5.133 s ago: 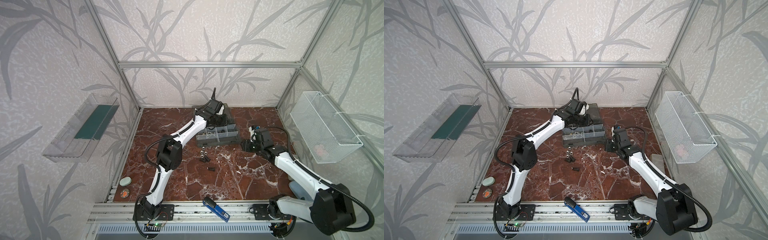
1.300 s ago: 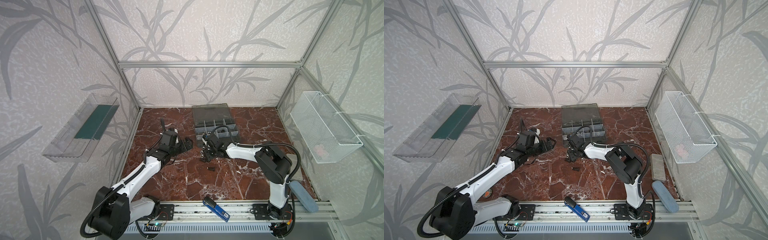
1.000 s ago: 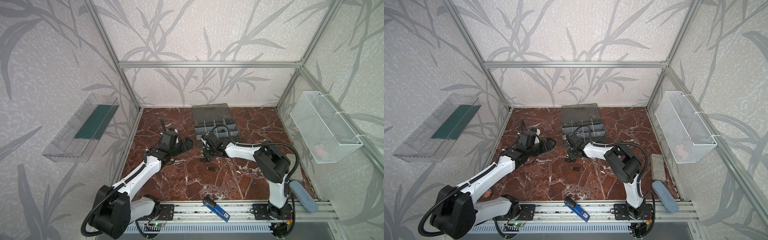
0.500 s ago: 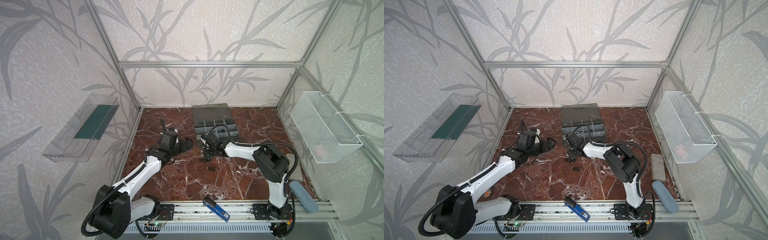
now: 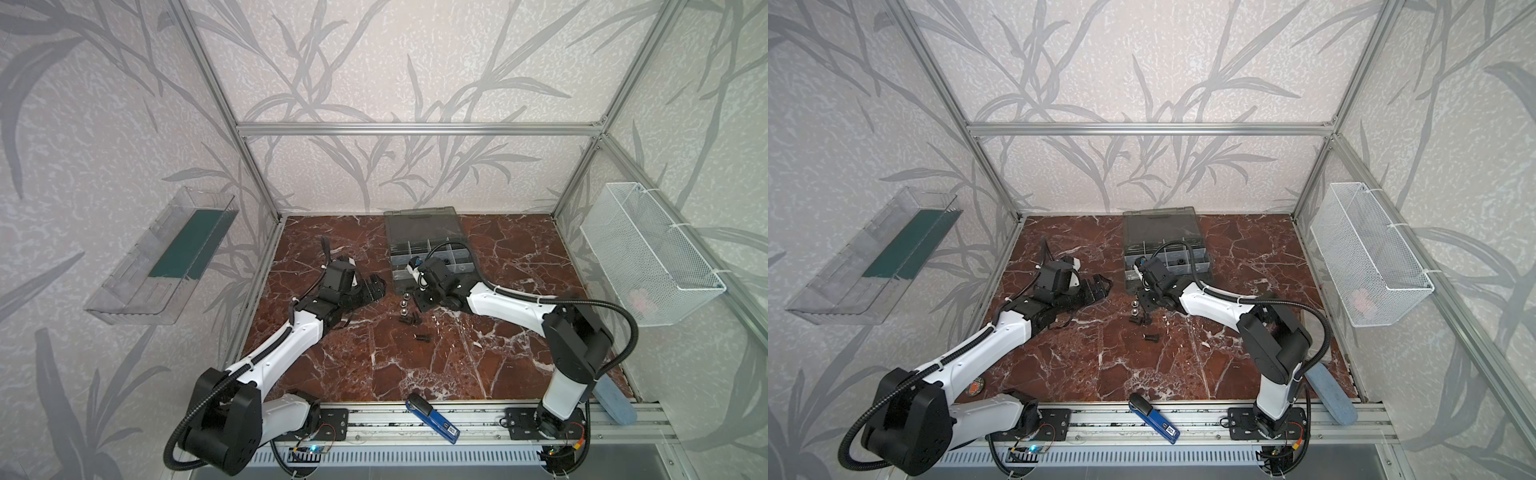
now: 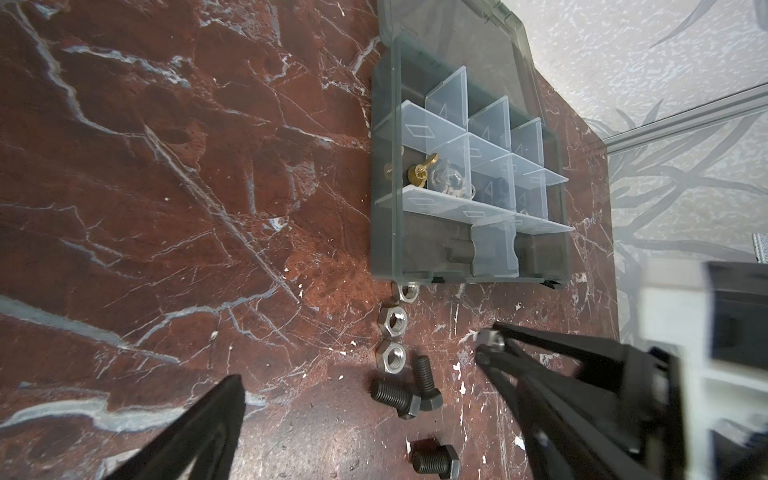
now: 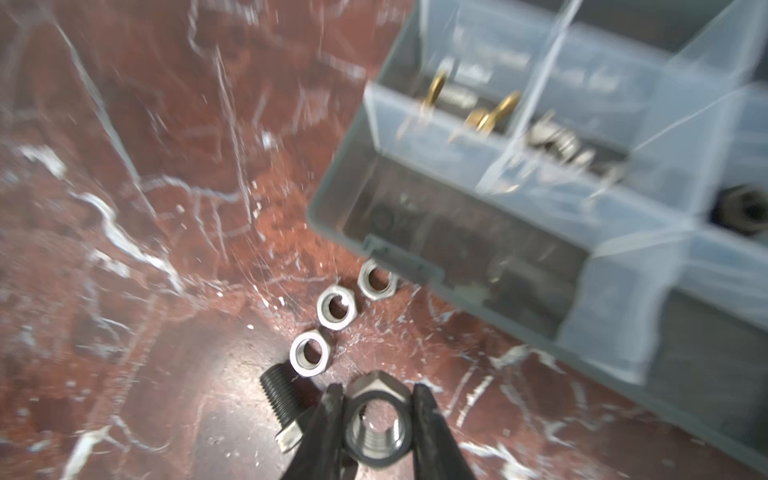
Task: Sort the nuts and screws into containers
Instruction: 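Lift the silver hex nut and carry it over the box compartments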
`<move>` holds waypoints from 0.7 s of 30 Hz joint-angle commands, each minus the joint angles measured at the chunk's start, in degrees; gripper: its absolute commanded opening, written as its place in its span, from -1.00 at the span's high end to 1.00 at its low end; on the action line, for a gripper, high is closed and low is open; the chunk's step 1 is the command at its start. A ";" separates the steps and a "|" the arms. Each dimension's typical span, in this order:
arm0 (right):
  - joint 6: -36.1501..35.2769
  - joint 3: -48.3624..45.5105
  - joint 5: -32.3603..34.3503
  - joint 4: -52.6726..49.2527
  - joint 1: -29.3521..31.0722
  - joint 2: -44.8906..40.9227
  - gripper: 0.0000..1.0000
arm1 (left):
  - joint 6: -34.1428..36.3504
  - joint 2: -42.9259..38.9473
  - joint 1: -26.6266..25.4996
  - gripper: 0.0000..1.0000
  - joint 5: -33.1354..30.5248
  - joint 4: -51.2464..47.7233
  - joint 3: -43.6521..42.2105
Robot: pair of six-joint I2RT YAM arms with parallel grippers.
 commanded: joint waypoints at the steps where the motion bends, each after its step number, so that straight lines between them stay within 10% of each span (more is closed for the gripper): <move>1: -0.32 -0.35 0.85 -0.63 -4.14 -4.74 0.84 | -0.40 0.31 0.25 -0.99 0.34 0.70 -0.28; 21: -4.10 16.08 6.47 -5.24 -22.03 12.29 0.83 | -0.98 -0.20 0.14 -0.98 1.26 0.05 -0.09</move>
